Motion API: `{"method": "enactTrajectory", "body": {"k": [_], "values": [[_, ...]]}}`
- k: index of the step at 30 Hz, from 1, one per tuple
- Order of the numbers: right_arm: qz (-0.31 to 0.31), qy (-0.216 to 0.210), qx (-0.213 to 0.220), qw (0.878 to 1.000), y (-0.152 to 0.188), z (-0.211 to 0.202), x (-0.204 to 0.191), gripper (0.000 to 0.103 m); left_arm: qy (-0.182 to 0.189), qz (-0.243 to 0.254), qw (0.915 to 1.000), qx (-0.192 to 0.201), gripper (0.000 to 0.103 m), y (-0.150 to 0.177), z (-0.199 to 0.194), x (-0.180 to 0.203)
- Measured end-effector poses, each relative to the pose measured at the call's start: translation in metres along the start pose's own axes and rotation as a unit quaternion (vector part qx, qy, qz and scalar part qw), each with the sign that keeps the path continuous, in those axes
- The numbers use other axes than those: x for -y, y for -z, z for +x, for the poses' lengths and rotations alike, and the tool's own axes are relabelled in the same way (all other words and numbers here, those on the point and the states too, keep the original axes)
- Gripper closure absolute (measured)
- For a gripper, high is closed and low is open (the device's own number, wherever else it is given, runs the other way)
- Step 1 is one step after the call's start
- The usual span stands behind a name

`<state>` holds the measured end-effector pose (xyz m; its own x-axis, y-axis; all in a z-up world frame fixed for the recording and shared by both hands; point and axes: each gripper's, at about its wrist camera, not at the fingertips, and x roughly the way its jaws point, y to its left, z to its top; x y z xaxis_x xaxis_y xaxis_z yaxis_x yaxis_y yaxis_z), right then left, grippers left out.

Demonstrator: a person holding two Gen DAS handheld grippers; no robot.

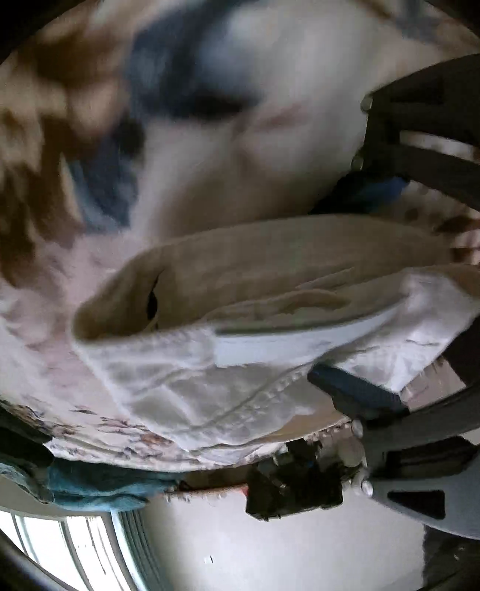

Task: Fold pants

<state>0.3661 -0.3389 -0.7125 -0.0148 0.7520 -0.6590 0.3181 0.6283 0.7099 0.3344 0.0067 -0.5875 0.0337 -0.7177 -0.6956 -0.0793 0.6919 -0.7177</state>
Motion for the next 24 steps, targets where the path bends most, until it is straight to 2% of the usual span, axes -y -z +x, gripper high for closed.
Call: {"method": "enactTrajectory", "body": {"k": [3, 6, 7, 9, 11, 13, 15, 18, 21, 24], "values": [[-0.005, -0.019, 0.006, 1.000, -0.009, 0.003, 0.006, 0.016, -0.041, 0.033, 0.9982, -0.027, 0.003, -0.005, 0.029, 0.006], [-0.008, -0.037, 0.007, 0.999, -0.009, 0.003, 0.009, 0.015, -0.031, 0.041, 0.9981, -0.034, 0.003, -0.011, 0.035, 0.009], [-0.010, -0.049, 0.006, 0.999, -0.009, 0.004, 0.011, 0.011, -0.028, 0.043, 0.9981, -0.035, 0.003, -0.014, 0.037, 0.011], [-0.026, -0.081, -0.013, 0.996, -0.010, 0.007, 0.012, 0.011, -0.023, 0.048, 0.9978, -0.039, 0.003, -0.018, 0.039, 0.015], [-0.047, -0.127, -0.041, 0.990, -0.011, 0.015, -0.005, 0.011, -0.016, 0.056, 0.9975, -0.042, 0.003, -0.021, 0.040, 0.025], [-0.083, -0.092, -0.058, 0.991, -0.012, 0.023, -0.019, 0.011, -0.020, 0.069, 0.9964, -0.044, 0.003, -0.021, 0.042, 0.031], [-0.073, -0.065, -0.062, 0.993, -0.018, 0.035, -0.014, 0.013, -0.019, 0.068, 0.9962, -0.051, 0.003, -0.023, 0.048, 0.028], [-0.051, -0.091, -0.056, 0.993, -0.024, 0.037, -0.007, 0.013, -0.018, 0.065, 0.9963, -0.053, 0.003, -0.024, 0.050, 0.029], [-0.050, -0.108, -0.039, 0.992, -0.018, 0.028, -0.012, 0.024, -0.019, 0.077, 0.9955, -0.052, 0.003, -0.022, 0.046, 0.038], [-0.057, -0.108, -0.026, 0.992, -0.010, 0.023, -0.023, 0.028, -0.017, 0.083, 0.9950, -0.052, 0.003, -0.022, 0.044, 0.050]]}}
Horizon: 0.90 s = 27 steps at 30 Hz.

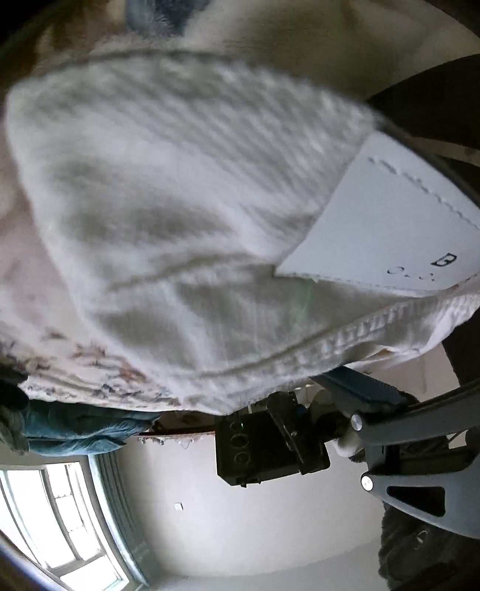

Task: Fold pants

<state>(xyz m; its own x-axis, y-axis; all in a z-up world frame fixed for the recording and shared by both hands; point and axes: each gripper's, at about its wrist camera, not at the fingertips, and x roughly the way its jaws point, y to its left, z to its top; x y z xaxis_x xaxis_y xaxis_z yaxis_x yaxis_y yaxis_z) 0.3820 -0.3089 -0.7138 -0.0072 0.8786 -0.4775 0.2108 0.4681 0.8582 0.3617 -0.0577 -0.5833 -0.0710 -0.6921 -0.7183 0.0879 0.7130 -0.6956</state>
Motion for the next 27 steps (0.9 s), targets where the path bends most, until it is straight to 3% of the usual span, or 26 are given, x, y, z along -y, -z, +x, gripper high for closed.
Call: {"method": "enactTrajectory", "body": {"k": [9, 15, 21, 27], "values": [[-0.006, -0.011, 0.036, 0.999, 0.017, -0.010, -0.040, 0.034, -0.002, 0.026, 0.9996, 0.007, 0.003, -0.009, -0.041, 0.019], [-0.015, -0.027, 0.062, 0.998, 0.002, -0.024, -0.078, 0.034, -0.014, 0.048, 0.9987, 0.015, 0.003, -0.038, -0.078, 0.041], [-0.042, -0.032, 0.077, 0.996, -0.045, -0.066, -0.129, 0.034, -0.032, 0.071, 0.9962, 0.039, 0.003, -0.106, -0.118, 0.086], [-0.082, -0.022, 0.088, 0.993, -0.118, -0.119, -0.192, 0.034, -0.036, 0.087, 0.9929, 0.073, 0.003, -0.192, -0.145, 0.138]]}}
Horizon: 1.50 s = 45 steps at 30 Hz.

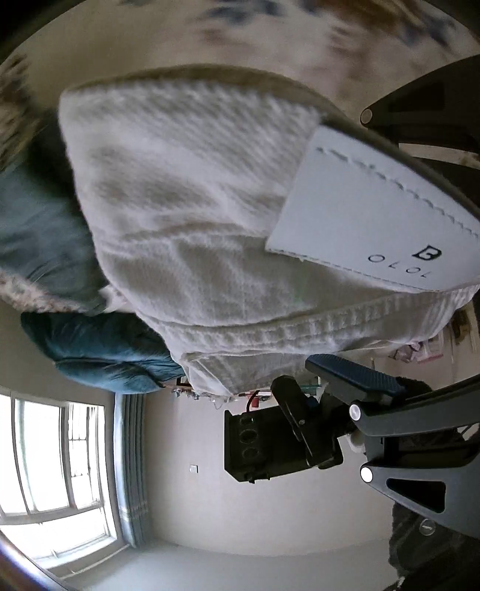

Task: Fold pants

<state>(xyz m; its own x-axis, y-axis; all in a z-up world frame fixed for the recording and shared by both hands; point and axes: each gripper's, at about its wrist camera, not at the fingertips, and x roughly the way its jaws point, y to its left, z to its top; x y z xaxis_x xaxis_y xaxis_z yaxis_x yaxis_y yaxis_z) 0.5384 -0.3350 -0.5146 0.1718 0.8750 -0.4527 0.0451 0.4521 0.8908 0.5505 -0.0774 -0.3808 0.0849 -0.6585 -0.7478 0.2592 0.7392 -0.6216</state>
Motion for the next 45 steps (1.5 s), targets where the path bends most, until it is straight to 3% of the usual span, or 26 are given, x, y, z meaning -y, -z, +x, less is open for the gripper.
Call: {"method": "enactTrajectory", "body": {"k": [6, 11, 17, 20, 23, 26, 28, 30, 32, 34, 36, 38, 40, 45], "values": [[-0.038, 0.014, 0.011, 0.999, -0.110, -0.036, -0.037, 0.034, 0.007, 0.014, 0.9993, 0.033, 0.003, -0.119, -0.003, 0.018], [-0.056, 0.036, 0.011, 0.998, -0.207, -0.040, -0.037, 0.034, 0.005, 0.021, 0.9986, 0.047, 0.003, -0.203, 0.008, -0.003], [-0.045, 0.084, 0.006, 0.995, -0.305, -0.013, -0.011, 0.034, -0.012, 0.015, 0.9996, 0.022, 0.003, -0.290, 0.060, -0.052], [-0.006, 0.121, 0.016, 0.993, -0.323, 0.000, 0.025, 0.034, -0.066, -0.013, 0.9977, -0.012, 0.003, -0.314, 0.103, -0.093], [0.023, 0.151, 0.023, 0.988, -0.317, 0.006, 0.053, 0.034, -0.096, -0.032, 0.9945, -0.025, 0.004, -0.315, 0.127, -0.124], [0.039, 0.158, 0.022, 0.986, -0.308, -0.003, 0.065, 0.027, -0.100, -0.022, 0.9945, -0.024, 0.004, -0.313, 0.123, -0.120], [0.042, 0.190, 0.022, 0.981, -0.303, -0.011, 0.058, 0.023, -0.112, -0.024, 0.9934, -0.007, 0.004, -0.309, 0.106, -0.113], [0.027, 0.262, 0.027, 0.964, -0.295, -0.023, 0.041, 0.017, -0.157, -0.017, 0.9871, 0.026, 0.004, -0.308, 0.084, -0.101], [-0.022, 0.352, 0.049, 0.934, -0.276, -0.031, 0.007, 0.013, -0.209, 0.000, 0.9763, 0.055, 0.003, -0.297, 0.067, -0.087], [-0.058, 0.430, 0.074, 0.898, -0.251, -0.036, -0.016, 0.012, -0.278, 0.018, 0.9569, 0.083, 0.003, -0.283, 0.052, -0.073], [-0.081, 0.497, 0.107, 0.857, -0.229, -0.037, -0.051, 0.012, -0.322, 0.029, 0.9401, 0.107, 0.003, -0.261, 0.037, -0.056], [-0.099, 0.533, 0.134, 0.830, -0.203, -0.039, -0.076, 0.010, -0.337, 0.030, 0.9342, 0.114, 0.003, -0.243, 0.027, -0.043], [-0.095, 0.544, 0.157, 0.819, -0.188, -0.038, -0.105, 0.010, -0.340, 0.036, 0.9320, 0.121, 0.003, -0.219, 0.011, -0.023], [-0.078, 0.538, 0.197, 0.816, -0.117, -0.068, -0.186, 0.010, -0.348, 0.053, 0.9246, 0.146, 0.003, -0.172, -0.037, 0.032]]}}
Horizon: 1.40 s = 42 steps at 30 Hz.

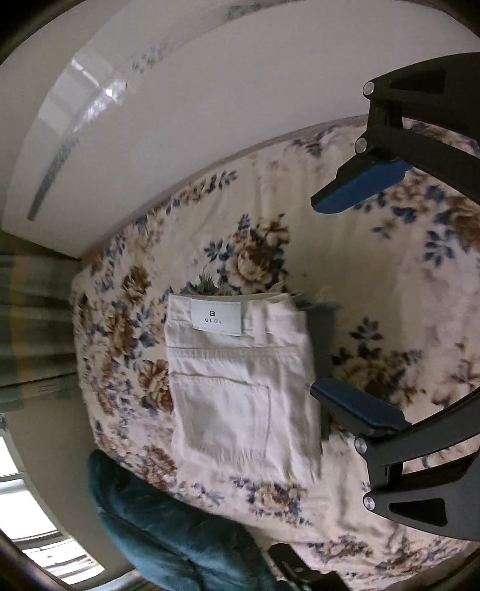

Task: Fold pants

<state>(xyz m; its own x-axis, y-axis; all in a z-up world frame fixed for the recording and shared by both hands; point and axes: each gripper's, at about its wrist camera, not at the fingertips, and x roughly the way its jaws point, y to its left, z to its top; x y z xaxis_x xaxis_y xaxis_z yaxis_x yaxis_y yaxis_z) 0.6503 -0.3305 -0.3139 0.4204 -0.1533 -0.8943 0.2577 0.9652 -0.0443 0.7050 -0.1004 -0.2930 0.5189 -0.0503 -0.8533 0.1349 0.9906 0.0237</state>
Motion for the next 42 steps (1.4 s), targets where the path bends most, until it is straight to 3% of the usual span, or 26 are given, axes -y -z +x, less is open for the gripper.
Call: {"method": "enactTrajectory", "body": {"k": [11, 22, 32, 42], "values": [[-0.011, 0.009, 0.082, 0.996, 0.074, -0.223, 0.010, 0.010, 0.009, 0.008, 0.9977, 0.066, 0.003, 0.061, -0.205, 0.014], [-0.028, -0.021, 0.142, 0.989, 0.159, -0.399, 0.022, 0.010, 0.011, -0.011, 0.9953, 0.095, 0.003, 0.128, -0.343, 0.006], [-0.030, -0.046, 0.175, 0.983, 0.213, -0.492, 0.033, 0.008, 0.002, -0.006, 0.9914, 0.131, 0.003, 0.167, -0.422, 0.007], [-0.043, -0.057, 0.178, 0.981, 0.239, -0.526, 0.038, 0.007, -0.010, -0.025, 0.9901, 0.138, 0.000, 0.189, -0.445, 0.006]]}}
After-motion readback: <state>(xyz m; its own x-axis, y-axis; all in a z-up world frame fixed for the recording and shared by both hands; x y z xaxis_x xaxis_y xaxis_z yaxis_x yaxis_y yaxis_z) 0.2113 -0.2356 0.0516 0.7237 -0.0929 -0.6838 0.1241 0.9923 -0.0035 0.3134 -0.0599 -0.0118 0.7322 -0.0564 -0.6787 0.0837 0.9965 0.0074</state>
